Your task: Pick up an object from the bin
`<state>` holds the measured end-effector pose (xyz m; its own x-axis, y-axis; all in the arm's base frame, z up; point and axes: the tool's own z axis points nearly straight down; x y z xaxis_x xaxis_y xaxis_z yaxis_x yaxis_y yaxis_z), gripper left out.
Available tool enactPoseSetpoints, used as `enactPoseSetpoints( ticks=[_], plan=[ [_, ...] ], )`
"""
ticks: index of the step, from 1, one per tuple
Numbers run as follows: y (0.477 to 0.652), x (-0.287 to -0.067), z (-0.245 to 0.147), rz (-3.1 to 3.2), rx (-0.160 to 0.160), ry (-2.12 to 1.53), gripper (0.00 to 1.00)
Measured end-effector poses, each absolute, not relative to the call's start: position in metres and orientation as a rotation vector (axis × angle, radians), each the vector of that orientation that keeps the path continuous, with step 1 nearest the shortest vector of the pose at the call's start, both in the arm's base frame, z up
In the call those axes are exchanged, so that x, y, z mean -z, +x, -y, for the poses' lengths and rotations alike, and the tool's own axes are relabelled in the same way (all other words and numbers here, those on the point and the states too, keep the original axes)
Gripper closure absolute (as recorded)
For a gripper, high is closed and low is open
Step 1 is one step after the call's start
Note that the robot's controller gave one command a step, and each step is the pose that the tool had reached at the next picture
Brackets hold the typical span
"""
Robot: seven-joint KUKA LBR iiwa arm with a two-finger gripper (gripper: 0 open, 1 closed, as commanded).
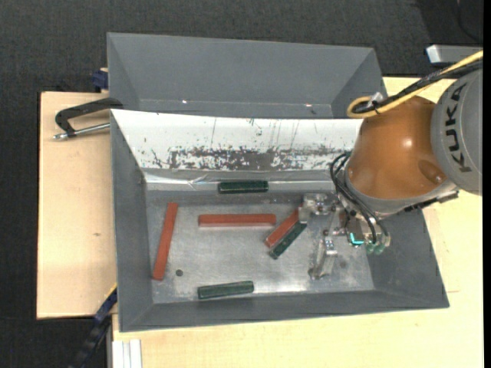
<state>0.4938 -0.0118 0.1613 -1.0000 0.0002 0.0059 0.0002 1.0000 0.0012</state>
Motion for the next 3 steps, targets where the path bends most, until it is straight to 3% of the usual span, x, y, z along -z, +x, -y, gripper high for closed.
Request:
enactPoseSetpoints(
  ticks=[1,2,3],
  plan=[
    [0.496,-0.164,0.012,3.143,0.001,0.0,0.0],
    [0.526,-0.115,-0.002,3.15,0.001,0.025,0.0],
    [0.516,-0.073,-0.004,3.134,0.0,0.349,1.0]
  ],
)
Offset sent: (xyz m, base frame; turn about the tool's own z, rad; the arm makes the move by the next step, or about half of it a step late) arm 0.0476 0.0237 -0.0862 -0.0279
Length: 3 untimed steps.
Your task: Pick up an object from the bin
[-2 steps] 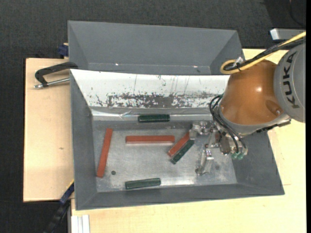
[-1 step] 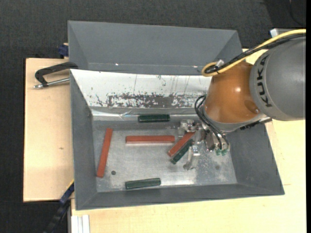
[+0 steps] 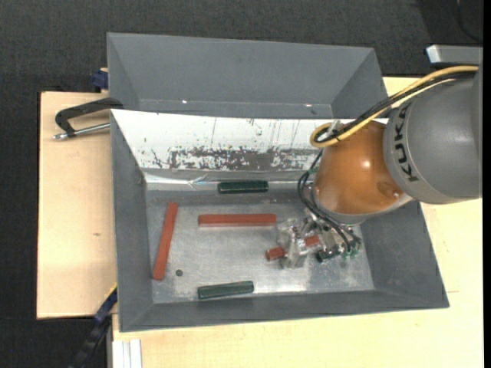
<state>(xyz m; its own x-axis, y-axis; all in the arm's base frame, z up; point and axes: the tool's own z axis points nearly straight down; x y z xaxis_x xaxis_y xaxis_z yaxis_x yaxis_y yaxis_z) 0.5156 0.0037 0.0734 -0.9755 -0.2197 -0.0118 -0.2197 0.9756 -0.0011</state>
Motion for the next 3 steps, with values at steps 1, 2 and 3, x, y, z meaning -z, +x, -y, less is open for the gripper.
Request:
enactPoseSetpoints(
  ticks=[1,2,3],
  plan=[
    [0.516,-0.073,-0.004,-3.111,0.0,-0.345,1.0],
    [0.516,-0.073,-0.004,-3.111,0.0,-0.345,1.0],
    [0.509,-0.165,-0.013,-3.125,-0.002,-0.316,0.0]
  ],
)
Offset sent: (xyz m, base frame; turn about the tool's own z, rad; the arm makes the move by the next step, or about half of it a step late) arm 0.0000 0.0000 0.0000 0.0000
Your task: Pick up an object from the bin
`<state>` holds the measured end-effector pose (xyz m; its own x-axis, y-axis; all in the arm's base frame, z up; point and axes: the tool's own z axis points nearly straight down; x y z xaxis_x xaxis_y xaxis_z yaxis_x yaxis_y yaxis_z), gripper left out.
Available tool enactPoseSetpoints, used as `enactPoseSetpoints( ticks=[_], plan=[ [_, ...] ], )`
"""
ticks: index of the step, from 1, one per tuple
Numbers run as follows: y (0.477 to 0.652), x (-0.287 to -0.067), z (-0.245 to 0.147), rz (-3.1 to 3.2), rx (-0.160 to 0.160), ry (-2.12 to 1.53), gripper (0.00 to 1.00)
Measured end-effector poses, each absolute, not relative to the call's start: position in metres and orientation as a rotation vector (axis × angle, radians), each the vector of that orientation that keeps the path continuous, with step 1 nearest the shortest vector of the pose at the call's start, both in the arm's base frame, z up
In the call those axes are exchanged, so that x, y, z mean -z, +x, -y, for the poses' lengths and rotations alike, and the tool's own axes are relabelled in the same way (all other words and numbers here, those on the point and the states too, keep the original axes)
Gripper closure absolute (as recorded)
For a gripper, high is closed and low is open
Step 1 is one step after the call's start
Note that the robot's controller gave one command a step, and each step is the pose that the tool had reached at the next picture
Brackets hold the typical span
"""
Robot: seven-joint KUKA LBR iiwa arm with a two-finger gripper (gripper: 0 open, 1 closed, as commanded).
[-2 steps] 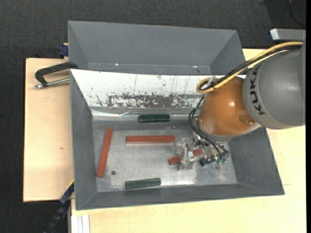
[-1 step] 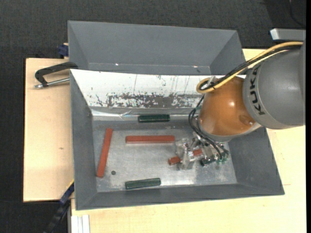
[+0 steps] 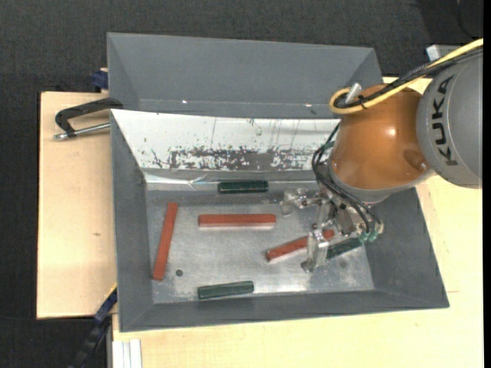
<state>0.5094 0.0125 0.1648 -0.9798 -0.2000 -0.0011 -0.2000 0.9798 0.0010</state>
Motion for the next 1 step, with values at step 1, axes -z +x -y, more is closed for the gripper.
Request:
enactPoseSetpoints(
  ticks=[1],
  plan=[
    [0.5082,-0.2247,-0.0182,-3.126,-0.001,-0.296,0.0]
  ],
)
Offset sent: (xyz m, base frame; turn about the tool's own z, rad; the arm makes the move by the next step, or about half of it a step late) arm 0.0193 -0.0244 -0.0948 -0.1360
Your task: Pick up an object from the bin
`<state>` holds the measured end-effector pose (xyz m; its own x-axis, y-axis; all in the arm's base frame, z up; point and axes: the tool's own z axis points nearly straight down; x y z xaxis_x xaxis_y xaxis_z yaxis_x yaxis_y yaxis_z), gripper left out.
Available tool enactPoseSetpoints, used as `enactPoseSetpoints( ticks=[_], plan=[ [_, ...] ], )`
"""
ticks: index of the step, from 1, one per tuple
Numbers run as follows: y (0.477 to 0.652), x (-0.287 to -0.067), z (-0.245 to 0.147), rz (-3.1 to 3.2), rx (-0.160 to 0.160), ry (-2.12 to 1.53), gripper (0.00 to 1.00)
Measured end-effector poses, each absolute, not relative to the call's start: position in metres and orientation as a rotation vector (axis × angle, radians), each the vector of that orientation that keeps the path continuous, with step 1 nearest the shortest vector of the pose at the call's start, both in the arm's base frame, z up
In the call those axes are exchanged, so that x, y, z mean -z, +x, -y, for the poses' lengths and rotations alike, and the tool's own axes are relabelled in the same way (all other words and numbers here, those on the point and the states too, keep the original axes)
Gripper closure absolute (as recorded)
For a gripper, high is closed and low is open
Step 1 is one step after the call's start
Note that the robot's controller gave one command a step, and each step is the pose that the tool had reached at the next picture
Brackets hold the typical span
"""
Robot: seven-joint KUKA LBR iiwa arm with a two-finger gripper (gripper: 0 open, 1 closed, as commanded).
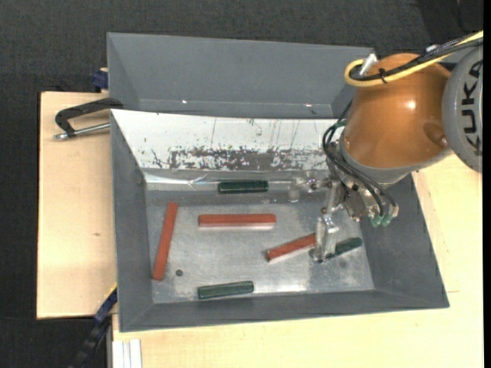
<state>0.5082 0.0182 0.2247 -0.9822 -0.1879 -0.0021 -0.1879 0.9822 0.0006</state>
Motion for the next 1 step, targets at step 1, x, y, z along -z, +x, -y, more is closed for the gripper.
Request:
enactPoseSetpoints(
  ticks=[1],
  plan=[
    [0.5297,-0.0689,0.0105,-3.097,-0.005,-0.525,1.0]
  ],
)
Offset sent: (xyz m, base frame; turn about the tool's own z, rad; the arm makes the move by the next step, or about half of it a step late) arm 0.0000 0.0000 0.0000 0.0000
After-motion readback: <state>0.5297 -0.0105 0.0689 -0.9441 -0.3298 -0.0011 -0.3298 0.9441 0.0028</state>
